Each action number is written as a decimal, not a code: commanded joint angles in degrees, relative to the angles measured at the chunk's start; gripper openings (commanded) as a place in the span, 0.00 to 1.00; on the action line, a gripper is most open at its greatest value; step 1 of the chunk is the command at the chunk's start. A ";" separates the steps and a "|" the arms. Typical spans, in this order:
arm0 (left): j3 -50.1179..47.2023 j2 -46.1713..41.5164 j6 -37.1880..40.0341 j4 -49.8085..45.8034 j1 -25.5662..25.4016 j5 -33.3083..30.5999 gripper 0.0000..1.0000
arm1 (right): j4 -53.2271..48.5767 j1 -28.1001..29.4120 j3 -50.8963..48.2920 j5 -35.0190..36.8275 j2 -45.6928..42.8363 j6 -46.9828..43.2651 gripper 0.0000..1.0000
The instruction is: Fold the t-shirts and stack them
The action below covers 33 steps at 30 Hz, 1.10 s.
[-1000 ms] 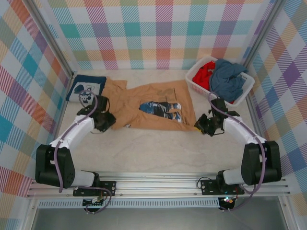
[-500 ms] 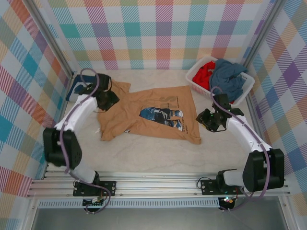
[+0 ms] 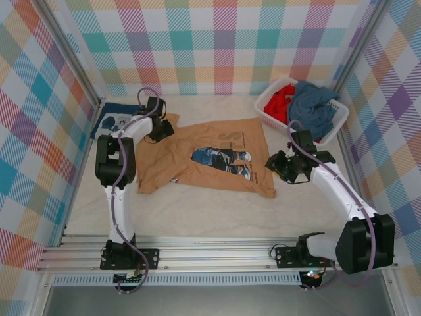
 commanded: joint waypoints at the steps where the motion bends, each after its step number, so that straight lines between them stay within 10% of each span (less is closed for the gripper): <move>1: 1.38 1.17 3.85 2.92 0.55 2.17 0.40 | -2.52 0.33 1.08 -1.15 -0.77 -0.31 0.36; 14: 1.10 1.07 3.99 0.47 0.79 2.01 0.13 | -2.05 0.33 1.45 -0.54 1.04 0.19 0.34; 33: -5.89 -17.18 1.86 -2.24 -3.05 -4.55 0.00 | -3.52 -0.31 -5.15 3.48 1.72 7.29 0.37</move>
